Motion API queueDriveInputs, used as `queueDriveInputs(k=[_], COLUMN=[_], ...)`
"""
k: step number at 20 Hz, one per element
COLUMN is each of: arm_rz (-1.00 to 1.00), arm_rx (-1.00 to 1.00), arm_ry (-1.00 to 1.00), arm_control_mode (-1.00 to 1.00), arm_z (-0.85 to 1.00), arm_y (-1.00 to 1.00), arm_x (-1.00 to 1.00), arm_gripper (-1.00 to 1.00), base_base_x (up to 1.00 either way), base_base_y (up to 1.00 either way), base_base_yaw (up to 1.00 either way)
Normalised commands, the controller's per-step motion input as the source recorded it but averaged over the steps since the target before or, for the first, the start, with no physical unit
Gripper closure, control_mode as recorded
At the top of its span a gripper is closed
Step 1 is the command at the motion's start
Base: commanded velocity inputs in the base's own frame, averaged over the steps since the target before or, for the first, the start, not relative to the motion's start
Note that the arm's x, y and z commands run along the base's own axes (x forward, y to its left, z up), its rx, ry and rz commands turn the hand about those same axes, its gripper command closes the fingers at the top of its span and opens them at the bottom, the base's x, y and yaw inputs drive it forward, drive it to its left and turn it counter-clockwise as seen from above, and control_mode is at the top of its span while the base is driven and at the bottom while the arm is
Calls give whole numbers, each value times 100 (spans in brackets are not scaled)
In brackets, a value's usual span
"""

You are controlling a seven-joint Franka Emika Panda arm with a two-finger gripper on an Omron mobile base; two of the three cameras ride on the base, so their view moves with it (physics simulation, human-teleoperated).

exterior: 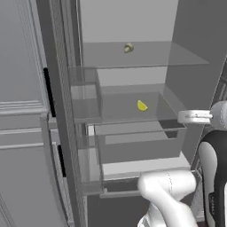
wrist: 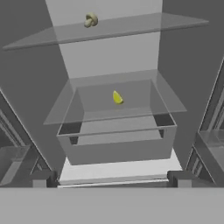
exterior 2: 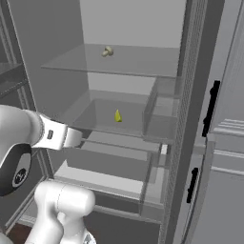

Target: Grab a lemon wedge from the fridge and one ice cube from the ice bowl, and put them in the glass of lemonade.

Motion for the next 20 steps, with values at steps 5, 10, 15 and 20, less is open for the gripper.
queueDriveInputs(k=[5, 10, 15, 20], arm_rz=[0, 0, 0, 0], arm_rx=[0, -3, -5, -1], arm_ry=[0, 2, 1, 1], arm_control_mode=[100, -100, -100, -100], arm_z=[0, -43, -22, -3], arm_y=[0, 0, 0, -13], arm_x=[0, -2, 62, 82], arm_gripper=[-100, -100, -100, -100], base_base_x=[77, 0, 0, 0], base_base_y=[-25, -2, 0, 0], base_base_yaw=[0, 0, 0, 0])
